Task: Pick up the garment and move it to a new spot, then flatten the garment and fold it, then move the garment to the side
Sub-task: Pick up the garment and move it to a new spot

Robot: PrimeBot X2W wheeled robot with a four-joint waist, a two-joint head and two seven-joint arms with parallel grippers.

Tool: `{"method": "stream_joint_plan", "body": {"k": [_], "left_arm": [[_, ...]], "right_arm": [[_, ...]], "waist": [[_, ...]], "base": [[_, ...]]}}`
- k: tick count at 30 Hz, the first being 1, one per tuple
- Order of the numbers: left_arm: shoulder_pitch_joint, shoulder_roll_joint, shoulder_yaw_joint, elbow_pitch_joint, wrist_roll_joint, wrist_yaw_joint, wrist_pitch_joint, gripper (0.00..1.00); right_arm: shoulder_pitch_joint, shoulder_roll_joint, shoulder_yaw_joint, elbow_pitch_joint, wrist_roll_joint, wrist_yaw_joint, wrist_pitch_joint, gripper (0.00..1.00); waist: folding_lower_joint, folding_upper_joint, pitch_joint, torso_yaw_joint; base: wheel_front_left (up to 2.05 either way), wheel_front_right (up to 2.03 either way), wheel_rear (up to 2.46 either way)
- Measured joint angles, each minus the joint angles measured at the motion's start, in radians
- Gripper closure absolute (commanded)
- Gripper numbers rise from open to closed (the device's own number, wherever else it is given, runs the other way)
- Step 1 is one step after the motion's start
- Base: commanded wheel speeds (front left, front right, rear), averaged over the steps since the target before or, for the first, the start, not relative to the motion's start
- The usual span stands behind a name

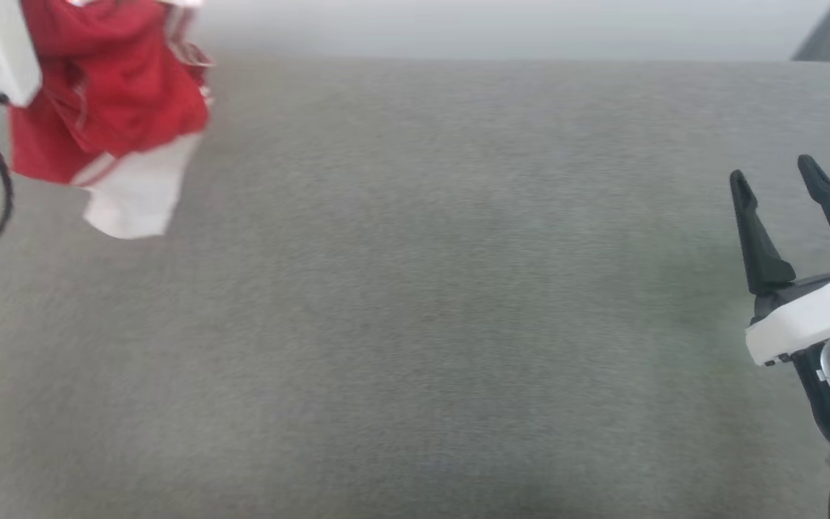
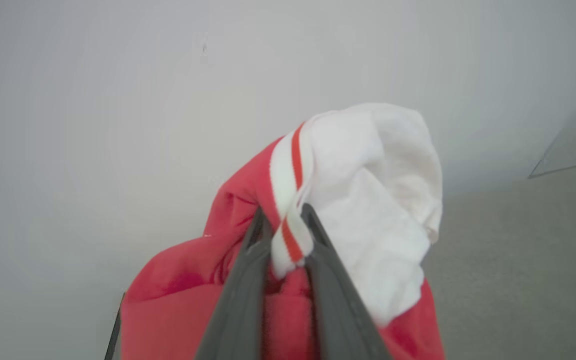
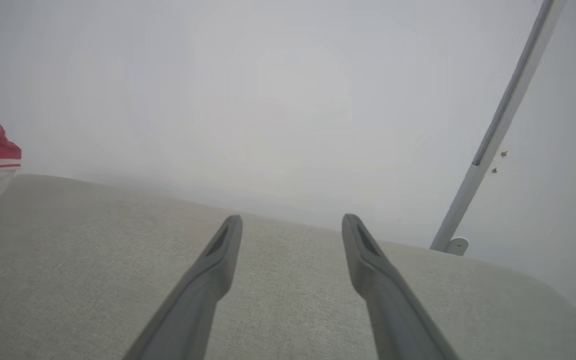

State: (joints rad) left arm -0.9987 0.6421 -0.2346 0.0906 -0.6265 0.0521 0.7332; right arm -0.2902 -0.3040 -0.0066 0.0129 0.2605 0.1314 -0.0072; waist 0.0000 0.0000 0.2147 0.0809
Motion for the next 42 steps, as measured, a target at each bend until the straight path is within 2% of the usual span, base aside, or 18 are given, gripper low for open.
{"method": "stream_joint_plan", "body": {"k": [5,10,18,27,41,42], "left_arm": [[0.051,0.002,-0.028,-0.164,-0.002,0.053,0.089,1.00],[0.100,-0.028,-0.071,-0.271,0.000,0.101,0.142,1.00],[0.199,-0.109,-0.170,-0.297,0.009,0.147,0.172,1.00],[0.298,-0.215,-0.267,-0.125,0.011,0.161,0.117,1.00],[0.335,-0.337,-0.334,0.280,-0.004,0.088,-0.026,1.00],[0.329,-0.339,-0.335,0.299,-0.005,0.080,-0.033,0.88]], "right_arm": [[0.016,0.015,-0.027,0.016,-0.004,0.000,-0.015,0.00],[0.027,0.027,-0.049,0.028,-0.004,0.000,-0.030,0.00],[0.030,0.062,-0.051,0.079,0.007,0.000,-0.069,0.00],[0.010,0.086,-0.012,0.169,0.020,0.000,-0.118,0.00],[-0.035,0.089,0.041,0.258,0.037,0.000,-0.164,0.00],[-0.038,0.090,0.044,0.262,0.037,0.000,-0.168,0.00]], "waist": [[0.0000,0.0000,-0.013,-0.070],[-0.0001,0.0000,-0.008,-0.139],[0.0000,0.0000,0.026,-0.236],[0.0000,0.0000,0.066,-0.317],[0.0000,0.0000,0.085,-0.358],[0.0000,0.0000,0.084,-0.357]], "base": [[0.00,0.00,0.00],[0.00,0.00,0.00],[0.00,0.00,0.00],[0.00,0.00,0.00],[0.00,0.00,0.00],[0.00,0.00,0.00]]}}
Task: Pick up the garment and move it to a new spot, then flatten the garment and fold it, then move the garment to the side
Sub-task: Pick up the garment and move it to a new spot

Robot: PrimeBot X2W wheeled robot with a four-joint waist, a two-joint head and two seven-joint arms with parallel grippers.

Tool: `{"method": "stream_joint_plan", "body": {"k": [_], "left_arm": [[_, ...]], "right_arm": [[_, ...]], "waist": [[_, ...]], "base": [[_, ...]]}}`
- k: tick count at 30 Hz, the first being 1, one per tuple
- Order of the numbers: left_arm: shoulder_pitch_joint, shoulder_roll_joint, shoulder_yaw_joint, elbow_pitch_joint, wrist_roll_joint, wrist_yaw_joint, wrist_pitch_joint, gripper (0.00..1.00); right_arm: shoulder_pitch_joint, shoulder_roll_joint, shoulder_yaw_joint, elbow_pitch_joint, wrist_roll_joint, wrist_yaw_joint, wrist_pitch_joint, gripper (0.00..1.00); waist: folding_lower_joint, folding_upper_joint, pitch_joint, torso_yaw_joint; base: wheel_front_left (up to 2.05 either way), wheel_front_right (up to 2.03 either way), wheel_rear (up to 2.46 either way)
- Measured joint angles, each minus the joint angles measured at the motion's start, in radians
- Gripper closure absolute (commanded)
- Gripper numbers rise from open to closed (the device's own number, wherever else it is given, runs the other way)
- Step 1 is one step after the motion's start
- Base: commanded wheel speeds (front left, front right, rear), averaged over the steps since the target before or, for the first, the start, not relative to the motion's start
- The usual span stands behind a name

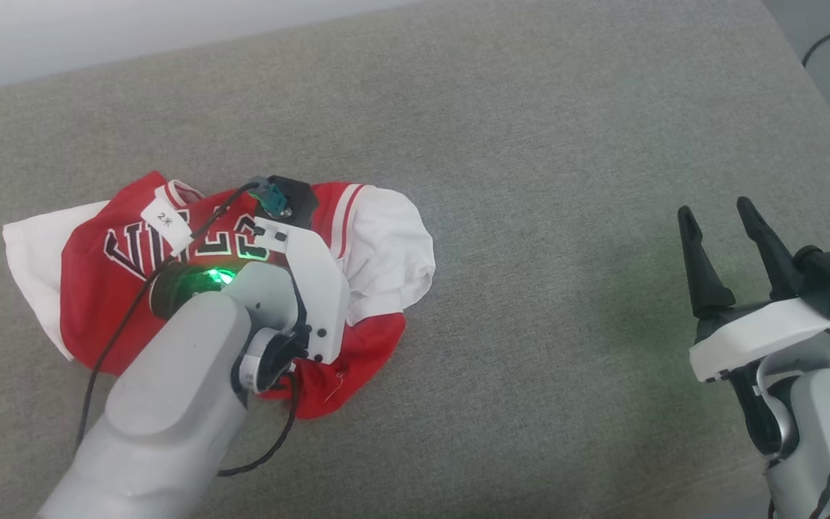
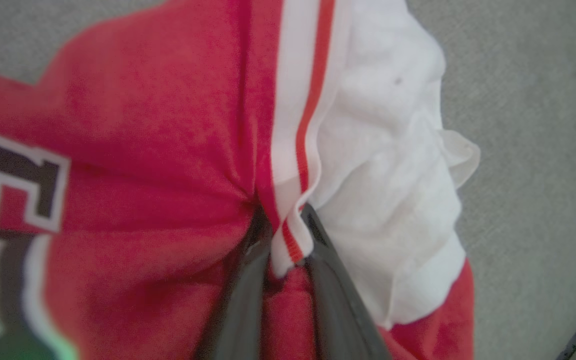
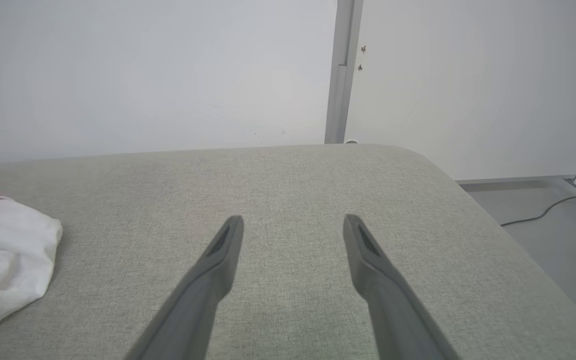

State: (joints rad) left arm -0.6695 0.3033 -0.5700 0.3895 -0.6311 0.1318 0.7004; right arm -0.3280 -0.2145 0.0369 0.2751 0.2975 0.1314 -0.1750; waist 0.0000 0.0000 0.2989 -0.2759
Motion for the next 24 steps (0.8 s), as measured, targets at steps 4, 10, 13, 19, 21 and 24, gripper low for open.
{"method": "stream_joint_plan", "body": {"k": [4,10,13,19,21,24], "left_arm": [[-0.014,-0.024,-0.004,0.060,-0.004,-0.028,-0.034,0.00],[-0.023,-0.031,-0.011,0.081,-0.011,-0.081,-0.099,0.00],[-0.020,-0.017,-0.001,0.047,-0.016,-0.108,-0.146,0.00],[0.033,0.063,0.050,-0.070,-0.022,-0.122,-0.263,0.00],[0.062,0.090,0.075,-0.112,-0.023,-0.124,-0.308,0.00],[0.118,0.141,0.123,-0.170,-0.030,-0.120,-0.374,0.00]], "right_arm": [[-0.004,-0.002,0.005,0.014,0.000,0.000,-0.001,0.00],[0.002,-0.013,0.008,0.019,-0.003,0.000,-0.001,0.00],[0.017,-0.019,0.004,0.018,-0.008,0.000,0.001,0.00],[0.051,-0.023,-0.015,0.005,-0.028,0.000,0.017,0.00],[0.064,-0.024,-0.021,-0.001,-0.035,0.000,0.022,0.00],[0.082,-0.023,-0.034,-0.013,-0.043,0.000,0.032,0.00]], "waist": [[0.0000,0.0000,-0.010,0.008],[0.0000,0.0000,-0.046,0.034],[0.0000,0.0000,-0.072,0.052],[0.0000,0.0000,-0.130,0.100],[0.0000,0.0000,-0.149,0.119],[0.0000,0.0000,-0.179,0.146]], "base": [[0.00,0.00,0.00],[0.00,0.00,0.00],[0.00,0.00,0.00],[0.00,0.00,0.00],[0.00,0.00,0.00],[0.00,0.00,0.00]]}}
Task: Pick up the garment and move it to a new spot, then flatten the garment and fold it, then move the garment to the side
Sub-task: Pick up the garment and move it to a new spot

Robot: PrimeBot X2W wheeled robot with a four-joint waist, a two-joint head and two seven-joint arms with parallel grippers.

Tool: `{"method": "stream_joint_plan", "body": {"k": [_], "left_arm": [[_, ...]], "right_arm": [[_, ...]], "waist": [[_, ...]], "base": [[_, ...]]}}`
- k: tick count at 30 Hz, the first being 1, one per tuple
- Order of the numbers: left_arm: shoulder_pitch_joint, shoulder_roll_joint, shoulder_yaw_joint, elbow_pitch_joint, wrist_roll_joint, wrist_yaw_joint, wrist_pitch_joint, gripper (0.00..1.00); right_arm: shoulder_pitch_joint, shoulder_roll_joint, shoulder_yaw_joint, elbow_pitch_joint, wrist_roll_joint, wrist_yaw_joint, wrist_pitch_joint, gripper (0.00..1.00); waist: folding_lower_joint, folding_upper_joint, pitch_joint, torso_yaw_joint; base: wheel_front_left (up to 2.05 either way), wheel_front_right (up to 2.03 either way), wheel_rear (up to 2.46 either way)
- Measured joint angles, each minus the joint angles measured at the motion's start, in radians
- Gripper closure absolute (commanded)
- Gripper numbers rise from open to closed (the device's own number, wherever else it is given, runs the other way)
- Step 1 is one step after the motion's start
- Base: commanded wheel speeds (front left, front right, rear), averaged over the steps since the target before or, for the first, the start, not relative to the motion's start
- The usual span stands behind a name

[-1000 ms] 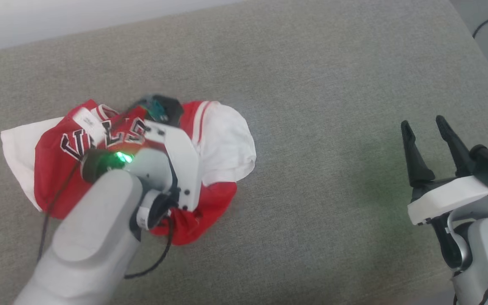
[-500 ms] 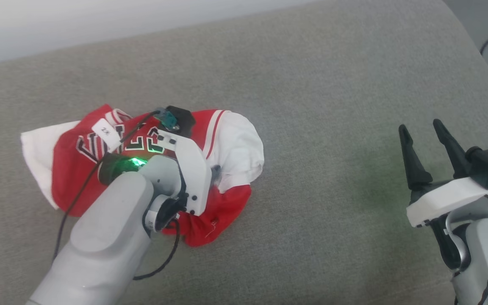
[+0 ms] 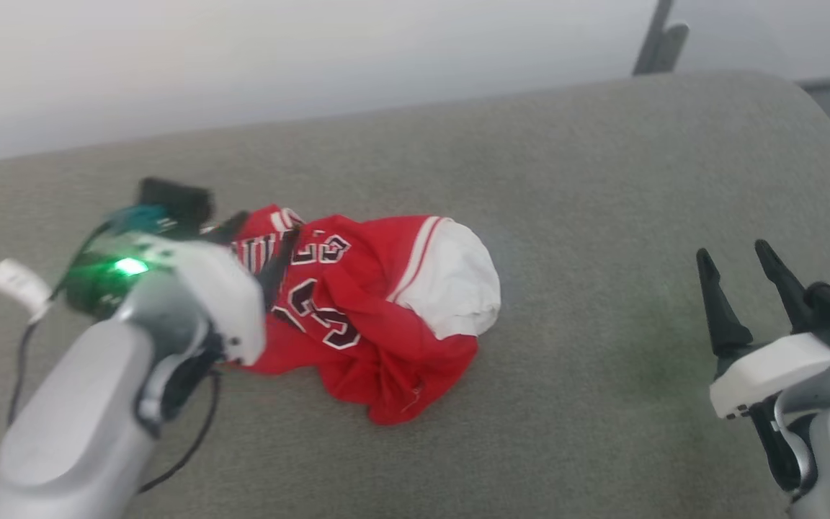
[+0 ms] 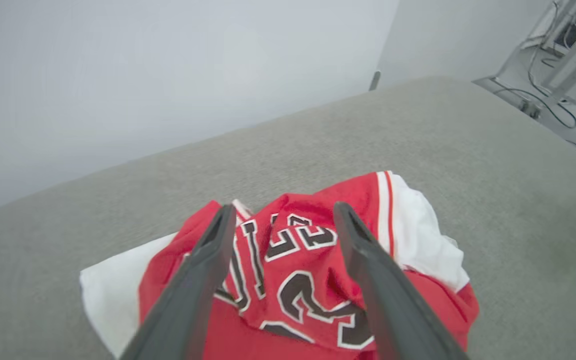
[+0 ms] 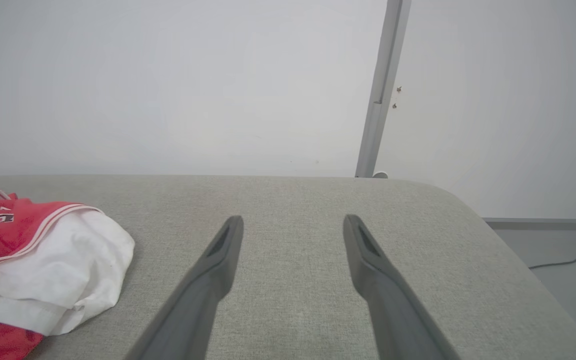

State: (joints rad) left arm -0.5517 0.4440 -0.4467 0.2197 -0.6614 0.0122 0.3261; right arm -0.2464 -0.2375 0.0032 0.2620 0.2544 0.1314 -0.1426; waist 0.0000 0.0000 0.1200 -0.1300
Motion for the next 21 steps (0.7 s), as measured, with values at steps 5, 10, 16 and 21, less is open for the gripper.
{"method": "stream_joint_plan", "body": {"k": [5,10,16,21], "left_arm": [[0.123,0.072,0.078,-0.088,-0.014,0.013,-0.113,0.00],[0.241,0.124,0.144,-0.144,-0.029,0.042,-0.180,0.00],[0.400,0.166,0.242,-0.213,-0.068,0.076,-0.271,0.00],[0.531,0.180,0.309,-0.234,-0.093,0.087,-0.353,0.00]], "right_arm": [[0.040,0.004,-0.022,-0.021,-0.012,0.000,0.020,0.00],[0.068,0.009,-0.040,-0.036,-0.021,0.000,0.035,0.00],[0.105,0.018,-0.060,-0.064,-0.035,0.000,0.054,0.00],[0.127,0.022,-0.076,-0.084,-0.039,0.000,0.064,0.00]], "waist": [[0.0000,0.0000,-0.049,0.044],[0.0000,0.0000,-0.084,0.077],[0.0000,0.0000,-0.121,0.114],[0.0000,0.0000,-0.139,0.132]], "base": [[0.00,0.00,0.00],[0.00,0.00,0.00],[0.00,0.00,0.00],[0.00,0.00,0.00]]}}
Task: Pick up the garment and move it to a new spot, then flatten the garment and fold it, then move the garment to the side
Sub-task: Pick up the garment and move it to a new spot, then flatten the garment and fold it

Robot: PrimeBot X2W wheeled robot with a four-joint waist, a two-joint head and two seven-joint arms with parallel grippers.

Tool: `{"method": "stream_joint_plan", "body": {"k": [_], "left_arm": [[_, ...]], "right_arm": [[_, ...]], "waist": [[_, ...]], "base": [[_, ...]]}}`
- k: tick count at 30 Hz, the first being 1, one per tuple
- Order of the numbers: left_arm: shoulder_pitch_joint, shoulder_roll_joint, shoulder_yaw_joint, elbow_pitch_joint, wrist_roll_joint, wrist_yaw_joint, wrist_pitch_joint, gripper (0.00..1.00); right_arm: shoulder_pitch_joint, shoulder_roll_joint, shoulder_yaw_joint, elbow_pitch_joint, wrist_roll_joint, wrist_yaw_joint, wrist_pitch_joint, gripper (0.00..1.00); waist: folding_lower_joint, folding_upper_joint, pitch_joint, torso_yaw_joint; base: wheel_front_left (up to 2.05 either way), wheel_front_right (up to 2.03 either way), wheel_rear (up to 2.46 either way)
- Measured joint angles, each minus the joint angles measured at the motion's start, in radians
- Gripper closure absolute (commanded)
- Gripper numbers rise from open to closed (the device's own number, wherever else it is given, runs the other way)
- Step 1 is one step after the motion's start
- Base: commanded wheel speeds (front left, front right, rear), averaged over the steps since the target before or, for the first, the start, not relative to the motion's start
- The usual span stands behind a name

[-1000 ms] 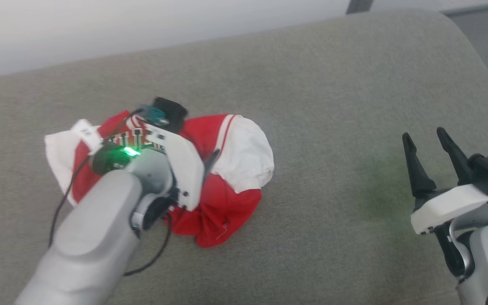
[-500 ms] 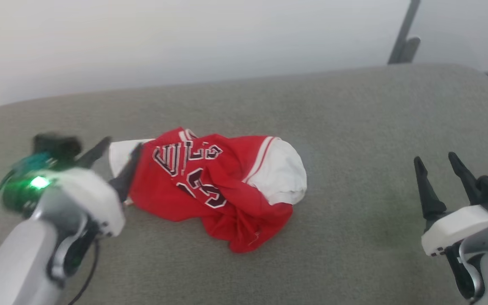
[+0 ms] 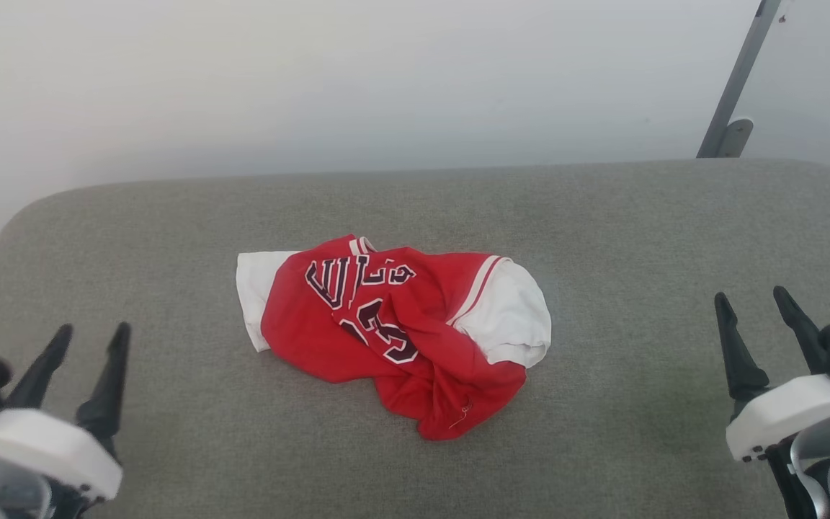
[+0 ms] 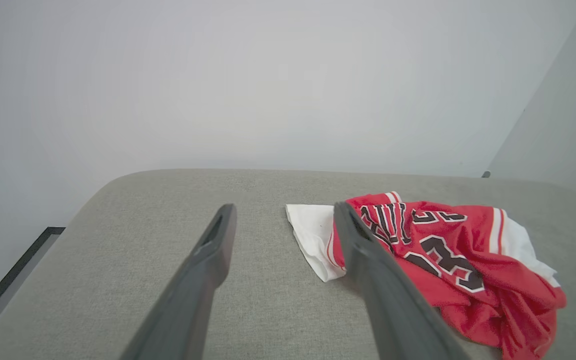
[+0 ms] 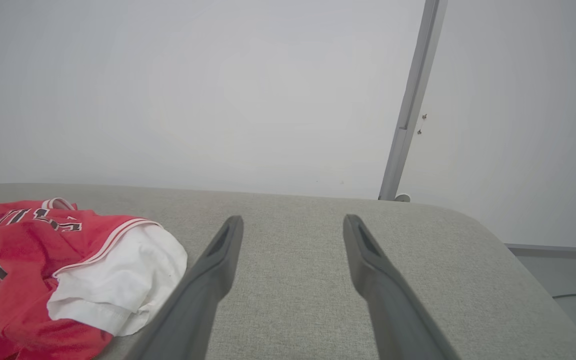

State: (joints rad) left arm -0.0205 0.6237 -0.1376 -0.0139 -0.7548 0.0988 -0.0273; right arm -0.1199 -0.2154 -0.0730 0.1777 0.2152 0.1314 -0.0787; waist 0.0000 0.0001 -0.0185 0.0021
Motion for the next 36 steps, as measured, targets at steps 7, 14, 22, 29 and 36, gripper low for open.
{"method": "stream_joint_plan", "body": {"k": [7,14,22,29,36], "left_arm": [[0.109,-0.006,0.062,0.014,-0.038,-0.016,-0.093,0.00],[0.164,-0.016,0.090,0.029,-0.060,-0.041,-0.151,0.00],[0.164,-0.016,0.092,0.030,-0.061,-0.043,-0.162,0.00],[0.163,-0.021,0.087,0.022,-0.061,-0.043,-0.162,0.00],[0.144,-0.033,0.069,0.006,-0.063,-0.042,-0.160,0.00]], "right_arm": [[0.027,0.013,-0.022,-0.015,-0.004,0.000,0.005,0.00],[0.052,0.022,-0.032,-0.030,-0.007,0.000,0.008,0.00],[0.060,0.026,-0.033,-0.041,-0.007,0.000,0.015,0.00],[0.060,0.030,-0.032,-0.043,0.012,0.000,0.038,0.00],[0.027,0.026,0.008,-0.017,0.050,0.000,0.108,0.00]], "waist": [[0.0000,0.0000,-0.012,0.008],[0.0000,0.0000,-0.015,0.020],[0.0000,0.0000,-0.014,0.031],[0.0000,0.0000,-0.007,0.043],[0.0000,0.0000,0.019,0.072]], "base": [[0.00,0.00,0.00],[0.00,0.00,0.00],[0.00,0.00,0.00],[0.00,0.00,0.00],[0.00,0.00,0.00]]}}
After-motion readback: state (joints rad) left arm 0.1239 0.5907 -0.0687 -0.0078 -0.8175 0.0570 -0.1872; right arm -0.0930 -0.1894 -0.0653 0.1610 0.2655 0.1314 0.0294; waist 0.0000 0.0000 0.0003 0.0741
